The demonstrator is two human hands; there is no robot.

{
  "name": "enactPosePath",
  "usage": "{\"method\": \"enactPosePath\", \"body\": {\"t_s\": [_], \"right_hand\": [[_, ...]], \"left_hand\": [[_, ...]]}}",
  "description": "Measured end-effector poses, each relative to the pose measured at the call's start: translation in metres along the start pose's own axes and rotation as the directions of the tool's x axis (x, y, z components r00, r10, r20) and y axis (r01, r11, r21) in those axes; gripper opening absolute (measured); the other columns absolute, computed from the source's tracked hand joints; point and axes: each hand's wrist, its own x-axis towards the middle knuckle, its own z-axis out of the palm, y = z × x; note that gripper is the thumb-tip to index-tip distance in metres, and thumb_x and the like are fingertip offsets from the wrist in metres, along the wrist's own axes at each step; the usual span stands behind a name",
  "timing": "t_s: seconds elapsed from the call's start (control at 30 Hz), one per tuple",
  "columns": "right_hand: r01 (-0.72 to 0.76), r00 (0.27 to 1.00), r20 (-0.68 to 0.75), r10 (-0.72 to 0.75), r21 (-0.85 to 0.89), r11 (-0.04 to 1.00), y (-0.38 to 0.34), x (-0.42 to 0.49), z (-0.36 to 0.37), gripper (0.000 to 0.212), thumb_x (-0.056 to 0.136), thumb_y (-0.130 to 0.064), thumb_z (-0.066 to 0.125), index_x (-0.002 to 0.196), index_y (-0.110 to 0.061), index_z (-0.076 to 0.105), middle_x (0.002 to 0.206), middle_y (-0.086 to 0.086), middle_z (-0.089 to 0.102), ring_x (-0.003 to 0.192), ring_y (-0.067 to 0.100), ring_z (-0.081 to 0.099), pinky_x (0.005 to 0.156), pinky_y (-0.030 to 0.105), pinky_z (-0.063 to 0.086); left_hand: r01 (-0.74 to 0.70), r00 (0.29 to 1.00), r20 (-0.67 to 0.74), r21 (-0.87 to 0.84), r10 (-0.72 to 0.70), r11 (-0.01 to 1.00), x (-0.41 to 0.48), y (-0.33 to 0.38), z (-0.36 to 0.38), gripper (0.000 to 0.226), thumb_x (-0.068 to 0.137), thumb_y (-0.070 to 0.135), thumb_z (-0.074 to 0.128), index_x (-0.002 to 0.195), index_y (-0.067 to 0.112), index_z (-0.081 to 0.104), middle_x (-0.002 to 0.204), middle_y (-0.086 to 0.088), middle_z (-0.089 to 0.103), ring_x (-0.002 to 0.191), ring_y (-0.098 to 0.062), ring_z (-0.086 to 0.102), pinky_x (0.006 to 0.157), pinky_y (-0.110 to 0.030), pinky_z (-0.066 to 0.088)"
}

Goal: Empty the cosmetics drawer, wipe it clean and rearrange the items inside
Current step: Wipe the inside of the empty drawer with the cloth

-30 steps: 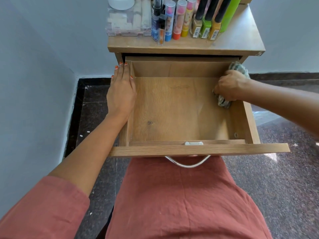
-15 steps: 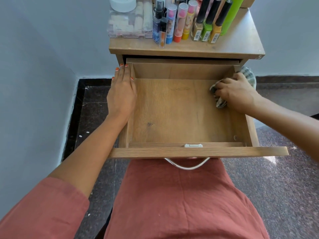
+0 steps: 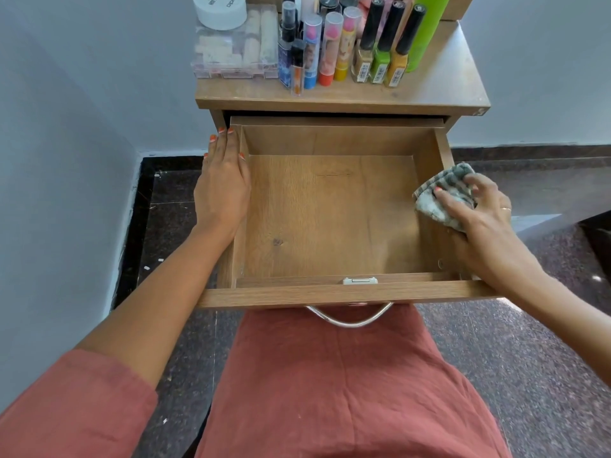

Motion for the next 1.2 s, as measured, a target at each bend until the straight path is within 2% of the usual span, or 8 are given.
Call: {"method": "enactPosePath", "body": {"t_s": [0.07,0.17,0.33,0.43,0.53,0.83,1.0,1.2], "right_hand": [[0.029,0.999,-0.018,-0.029,-0.03,0.999,0.002,0.011,0.005,0.053,0.082,0.009,0.052,0.133,-0.005,0.046,0.147,0.028,0.021,0.135,0.044,0.019,0.11,0.053,0.024],[0.026,1.0,0.01,-0.025,-0.077,0.997,0.004,0.039,0.007,0.055,0.087,0.004,0.045,0.14,-0.009,0.034,0.152,0.022,0.013,0.141,0.039,0.012,0.115,0.045,0.015],[0.048,0.998,-0.025,-0.051,-0.103,0.994,-0.003,0.092,-0.001,0.051,0.084,0.0,0.046,0.135,-0.008,0.042,0.144,0.024,0.028,0.127,0.043,0.032,0.1,0.056,0.039],[0.011,1.0,0.014,-0.009,-0.113,0.994,-0.004,0.101,-0.002,0.051,0.086,-0.014,0.058,0.135,-0.012,0.042,0.145,0.021,0.026,0.127,0.044,0.033,0.1,0.054,0.039],[0.037,0.998,0.045,-0.032,-0.116,0.993,-0.001,0.093,-0.004,0.063,0.085,-0.011,0.06,0.141,-0.015,0.032,0.153,0.017,0.014,0.129,0.043,0.034,0.102,0.049,0.035],[-0.026,0.987,0.154,0.04,-0.092,0.995,0.005,0.033,0.008,0.07,0.086,0.008,0.043,0.146,-0.01,0.012,0.153,0.024,-0.008,0.134,0.048,0.017,0.111,0.046,0.015],[-0.146,0.941,0.284,0.182,-0.144,0.979,0.006,0.0,0.014,0.073,0.092,-0.001,0.041,0.146,-0.015,-0.006,0.152,0.017,-0.023,0.135,0.05,0.01,0.11,0.053,0.02],[-0.19,0.923,0.314,0.221,-0.125,0.974,-0.003,-0.008,0.007,0.069,0.094,-0.008,0.041,0.146,-0.013,-0.005,0.152,0.019,-0.021,0.138,0.049,0.0,0.113,0.05,0.011]], "left_hand": [[-0.005,1.0,0.002,-0.001,0.005,1.0,0.0,0.0,0.001,0.045,0.101,0.016,0.022,0.145,0.006,0.02,0.154,-0.01,0.019,0.144,-0.019,0.013,0.118,-0.034,0.017],[-0.012,1.0,0.002,-0.005,0.012,1.0,0.001,-0.001,0.001,0.045,0.101,0.015,0.022,0.144,0.005,0.021,0.154,-0.011,0.019,0.144,-0.02,0.014,0.118,-0.034,0.017],[-0.015,1.0,0.0,0.001,0.015,1.0,0.001,-0.001,0.001,0.045,0.101,0.015,0.022,0.144,0.005,0.022,0.154,-0.011,0.02,0.144,-0.02,0.014,0.118,-0.034,0.017],[-0.011,1.0,-0.002,-0.001,0.011,1.0,0.001,-0.001,0.002,0.045,0.101,0.015,0.022,0.144,0.005,0.023,0.154,-0.011,0.02,0.144,-0.02,0.014,0.118,-0.035,0.018],[-0.007,1.0,-0.001,0.0,0.007,1.0,0.002,-0.001,0.002,0.045,0.101,0.015,0.023,0.144,0.006,0.022,0.154,-0.011,0.02,0.144,-0.021,0.015,0.117,-0.035,0.019],[-0.009,1.0,-0.012,-0.005,0.009,1.0,0.0,0.0,0.002,0.045,0.101,0.015,0.023,0.145,0.006,0.023,0.154,-0.011,0.021,0.144,-0.02,0.016,0.117,-0.036,0.02],[-0.012,1.0,-0.009,-0.005,0.012,1.0,0.001,-0.002,0.002,0.045,0.101,0.015,0.022,0.145,0.006,0.023,0.154,-0.011,0.021,0.144,-0.02,0.016,0.117,-0.037,0.02],[-0.017,1.0,-0.006,-0.006,0.017,1.0,-0.001,-0.001,0.002,0.045,0.101,0.015,0.022,0.145,0.007,0.023,0.154,-0.01,0.02,0.144,-0.019,0.015,0.117,-0.035,0.019]]}}
